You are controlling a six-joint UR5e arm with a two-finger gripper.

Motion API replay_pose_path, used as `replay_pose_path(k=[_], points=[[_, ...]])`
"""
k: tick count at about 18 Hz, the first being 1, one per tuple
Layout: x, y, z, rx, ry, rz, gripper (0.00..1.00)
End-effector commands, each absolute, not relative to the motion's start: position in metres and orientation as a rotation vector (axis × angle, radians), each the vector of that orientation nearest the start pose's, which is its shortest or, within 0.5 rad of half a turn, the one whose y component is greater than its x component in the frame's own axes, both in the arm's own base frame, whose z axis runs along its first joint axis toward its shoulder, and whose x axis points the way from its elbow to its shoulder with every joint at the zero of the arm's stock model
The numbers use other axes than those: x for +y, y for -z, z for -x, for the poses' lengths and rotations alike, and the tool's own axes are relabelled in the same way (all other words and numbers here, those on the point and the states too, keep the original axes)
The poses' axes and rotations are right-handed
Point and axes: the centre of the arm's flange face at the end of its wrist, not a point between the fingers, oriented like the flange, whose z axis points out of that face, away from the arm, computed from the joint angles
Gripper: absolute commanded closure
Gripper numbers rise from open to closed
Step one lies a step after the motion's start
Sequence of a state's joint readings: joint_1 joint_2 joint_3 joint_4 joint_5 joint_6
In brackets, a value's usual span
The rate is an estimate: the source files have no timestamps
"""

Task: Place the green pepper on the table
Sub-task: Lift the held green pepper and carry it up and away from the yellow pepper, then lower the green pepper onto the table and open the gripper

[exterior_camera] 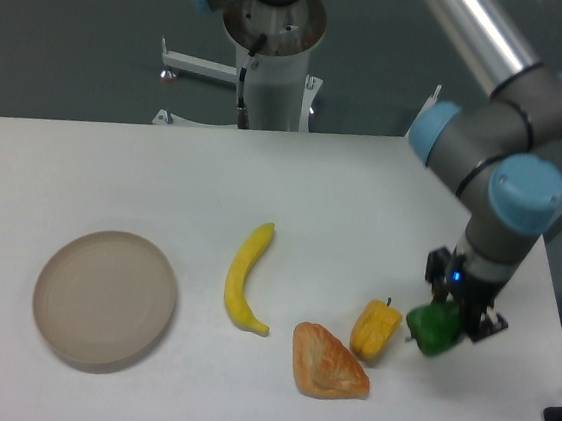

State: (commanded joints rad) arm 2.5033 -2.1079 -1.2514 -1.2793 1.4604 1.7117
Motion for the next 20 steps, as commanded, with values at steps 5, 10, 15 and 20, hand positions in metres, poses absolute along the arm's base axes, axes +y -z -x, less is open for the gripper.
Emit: replay_pose_path(k=[5, 10, 15, 20], points=[[0.482, -0.330, 0.464, 1.169, 0.041, 2.776, 0.68], [0.453, -0.298, 0.453, 1.176, 0.145, 2.774, 0.68], [0.433, -0.273, 0.452, 1.111, 0.234, 2.743, 0.68], [0.421, -0.260, 0.453, 1.057, 0.283, 2.706, 0.68]])
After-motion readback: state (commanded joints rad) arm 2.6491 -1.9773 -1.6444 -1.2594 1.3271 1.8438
